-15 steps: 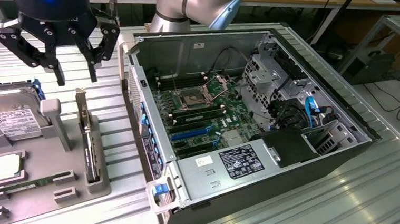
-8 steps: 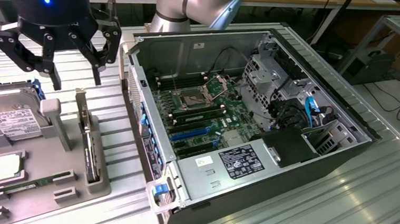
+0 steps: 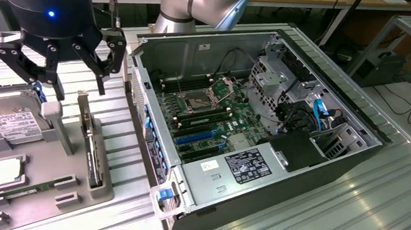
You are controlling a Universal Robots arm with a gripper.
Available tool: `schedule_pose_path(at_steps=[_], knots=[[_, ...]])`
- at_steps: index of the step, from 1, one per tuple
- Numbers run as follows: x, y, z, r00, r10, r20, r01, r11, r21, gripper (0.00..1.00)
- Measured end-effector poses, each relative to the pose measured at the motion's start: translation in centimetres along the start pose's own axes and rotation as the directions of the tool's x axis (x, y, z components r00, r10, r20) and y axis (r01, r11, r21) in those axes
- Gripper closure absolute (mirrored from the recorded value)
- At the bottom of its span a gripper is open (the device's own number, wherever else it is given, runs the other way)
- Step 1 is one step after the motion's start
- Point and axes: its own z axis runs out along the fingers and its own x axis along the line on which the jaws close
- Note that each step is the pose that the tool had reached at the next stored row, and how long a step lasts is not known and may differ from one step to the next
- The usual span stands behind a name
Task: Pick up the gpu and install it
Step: 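Pick up the gpu and move the gpu toward the slot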
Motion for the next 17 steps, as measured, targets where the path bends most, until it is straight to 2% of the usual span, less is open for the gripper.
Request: schedule_pose_path(at_steps=[2,4,10,17], knots=[[0.0,-0.09,0.16,0.9999,-0.016,-0.0006,0.016,0.9999,-0.0004,0.4],[0.0,-0.2,0.32,0.9984,-0.056,-0.0025,0.056,0.9984,-0.0012,0.4],[0.0,-0.67,0.61,0.9983,-0.058,-0.0022,0.058,0.9983,-0.0016,0.4],[0.1,-0.97,1.68,0.9987,-0.051,-0.002,0.051,0.9987,-0.0013,0.4]])
